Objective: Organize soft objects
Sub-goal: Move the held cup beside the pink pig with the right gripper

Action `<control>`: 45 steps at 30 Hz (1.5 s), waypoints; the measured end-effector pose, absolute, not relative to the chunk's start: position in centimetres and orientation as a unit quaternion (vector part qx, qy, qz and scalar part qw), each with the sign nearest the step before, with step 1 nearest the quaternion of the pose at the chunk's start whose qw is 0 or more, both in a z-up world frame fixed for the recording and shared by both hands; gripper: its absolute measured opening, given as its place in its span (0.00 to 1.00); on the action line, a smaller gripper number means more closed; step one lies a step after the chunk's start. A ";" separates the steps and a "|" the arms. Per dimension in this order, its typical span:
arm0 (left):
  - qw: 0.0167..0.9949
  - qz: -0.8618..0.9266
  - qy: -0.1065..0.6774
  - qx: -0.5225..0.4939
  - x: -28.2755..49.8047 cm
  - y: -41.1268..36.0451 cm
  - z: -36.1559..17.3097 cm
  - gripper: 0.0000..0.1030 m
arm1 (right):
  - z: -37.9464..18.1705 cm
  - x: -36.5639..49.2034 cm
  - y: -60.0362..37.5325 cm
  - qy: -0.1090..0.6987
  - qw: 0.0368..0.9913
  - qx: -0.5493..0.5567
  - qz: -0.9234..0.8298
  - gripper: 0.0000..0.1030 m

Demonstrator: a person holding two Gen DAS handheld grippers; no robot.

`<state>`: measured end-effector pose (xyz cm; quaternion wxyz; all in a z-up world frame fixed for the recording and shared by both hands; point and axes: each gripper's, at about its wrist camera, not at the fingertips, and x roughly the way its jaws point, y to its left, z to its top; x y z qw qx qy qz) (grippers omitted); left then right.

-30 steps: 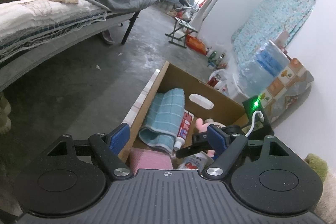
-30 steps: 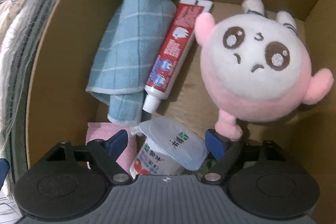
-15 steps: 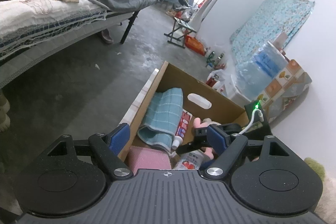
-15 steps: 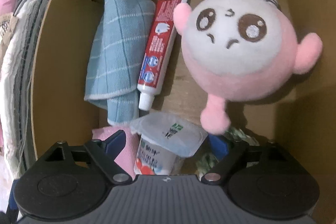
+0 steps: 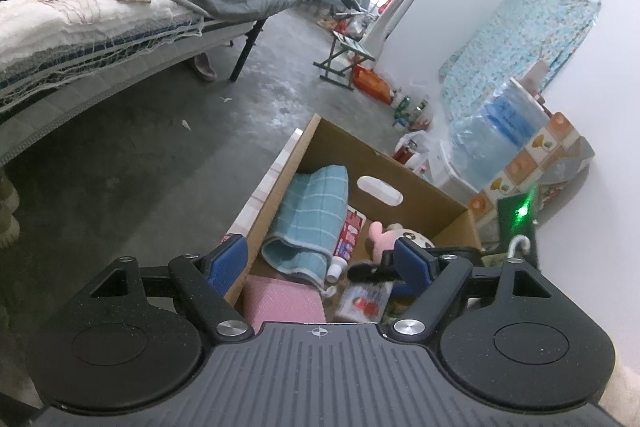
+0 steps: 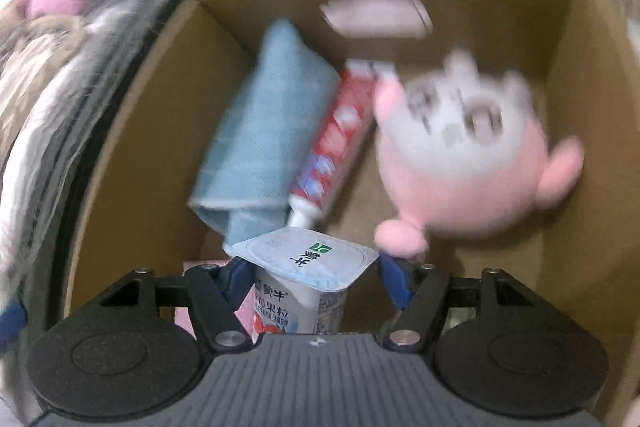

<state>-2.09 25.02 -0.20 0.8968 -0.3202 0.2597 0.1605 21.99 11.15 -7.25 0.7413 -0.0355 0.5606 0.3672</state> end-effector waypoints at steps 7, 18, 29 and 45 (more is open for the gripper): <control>0.897 0.162 0.260 -0.319 -2.0 24.8 -0.1 0.78 | -6.4 17.8 13.4 0.396 0.795 -0.205 0.410 0.60; 0.896 0.158 0.261 -0.323 -2.0 24.9 -0.2 0.78 | -7.5 14.6 14.6 0.362 0.773 -0.302 0.424 0.61; 0.898 0.152 0.257 -0.323 -1.9 24.8 0.1 0.78 | -7.0 15.1 12.8 0.425 0.751 -0.296 0.410 0.62; 0.897 0.157 0.260 -0.323 -2.1 24.9 0.0 0.78 | -6.8 16.3 13.9 0.369 0.790 -0.278 0.403 0.70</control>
